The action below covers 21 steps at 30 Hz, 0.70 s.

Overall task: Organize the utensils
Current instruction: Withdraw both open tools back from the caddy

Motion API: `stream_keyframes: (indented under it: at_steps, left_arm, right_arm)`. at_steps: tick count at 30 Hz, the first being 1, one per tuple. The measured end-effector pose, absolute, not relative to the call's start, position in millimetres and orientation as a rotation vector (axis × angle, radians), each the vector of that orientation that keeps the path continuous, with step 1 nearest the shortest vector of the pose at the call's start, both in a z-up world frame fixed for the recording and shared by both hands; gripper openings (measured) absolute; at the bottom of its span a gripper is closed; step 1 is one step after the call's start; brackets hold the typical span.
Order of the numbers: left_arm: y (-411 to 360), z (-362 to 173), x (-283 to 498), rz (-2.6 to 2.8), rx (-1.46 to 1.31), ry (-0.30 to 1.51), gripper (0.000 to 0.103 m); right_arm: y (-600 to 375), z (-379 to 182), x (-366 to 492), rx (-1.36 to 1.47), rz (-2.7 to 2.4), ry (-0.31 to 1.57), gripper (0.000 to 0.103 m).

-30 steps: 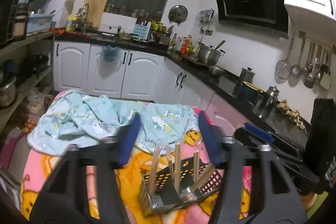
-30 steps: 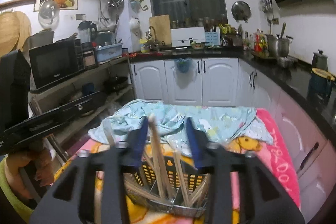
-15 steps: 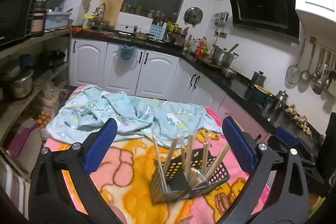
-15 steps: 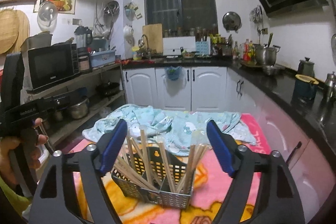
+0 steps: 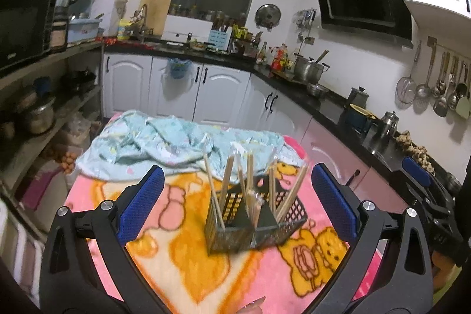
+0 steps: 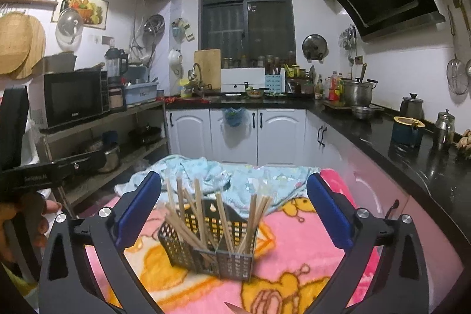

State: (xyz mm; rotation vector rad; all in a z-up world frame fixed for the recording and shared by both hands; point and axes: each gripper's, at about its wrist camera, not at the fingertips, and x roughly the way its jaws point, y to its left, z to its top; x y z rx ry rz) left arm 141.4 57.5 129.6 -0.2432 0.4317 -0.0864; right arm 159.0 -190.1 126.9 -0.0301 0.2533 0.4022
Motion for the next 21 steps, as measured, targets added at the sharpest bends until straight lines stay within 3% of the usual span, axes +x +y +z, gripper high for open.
stream_keyframes:
  at_steps: [21]
  left_arm:
    - [47,24,89,0.024,-0.198,0.624,0.092]
  right_arm:
    - [-169,22,113,-0.155,0.429,0.512,0.097]
